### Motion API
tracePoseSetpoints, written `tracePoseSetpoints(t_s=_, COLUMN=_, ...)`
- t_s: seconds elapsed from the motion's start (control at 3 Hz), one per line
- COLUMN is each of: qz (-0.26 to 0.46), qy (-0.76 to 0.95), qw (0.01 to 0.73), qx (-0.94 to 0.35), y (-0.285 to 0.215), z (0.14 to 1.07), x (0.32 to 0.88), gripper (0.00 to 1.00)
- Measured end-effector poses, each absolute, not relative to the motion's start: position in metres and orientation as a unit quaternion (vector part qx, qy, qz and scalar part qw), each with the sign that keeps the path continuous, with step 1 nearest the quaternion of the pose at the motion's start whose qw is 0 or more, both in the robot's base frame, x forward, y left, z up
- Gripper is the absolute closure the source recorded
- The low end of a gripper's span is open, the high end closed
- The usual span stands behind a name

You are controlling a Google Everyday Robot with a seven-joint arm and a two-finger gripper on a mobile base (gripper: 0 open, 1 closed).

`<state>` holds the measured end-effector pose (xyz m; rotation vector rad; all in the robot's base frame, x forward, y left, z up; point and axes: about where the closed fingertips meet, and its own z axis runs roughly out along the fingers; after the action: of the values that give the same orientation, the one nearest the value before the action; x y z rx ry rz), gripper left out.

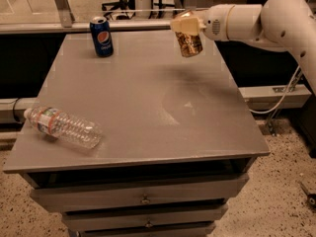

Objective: Place orange can upright

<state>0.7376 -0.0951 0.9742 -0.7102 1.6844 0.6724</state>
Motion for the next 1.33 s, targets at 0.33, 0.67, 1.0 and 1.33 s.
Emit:
tracePoseSetpoints(t_s=0.33, qz=0.325, qy=0.661, qw=0.587, qx=-0.334, y=-0.090, z=0.965, x=0.740, gripper=1.00)
tracePoseSetpoints(t_s=0.67, qz=0.350, qy=0.599, qw=0.614, qx=-0.377, y=-0.097, z=0.948, x=0.735, gripper=1.00)
tracePoseSetpoints(t_s=1.0, qz=0.371, qy=0.563, qw=0.627, qx=-0.389, y=-0.105, z=0.934, x=0.725, gripper=1.00)
tracePoseSetpoints(t_s=1.33, qz=0.390, qy=0.551, qw=0.633, qx=-0.379, y=-0.113, z=0.922, x=0.717, gripper=0.97)
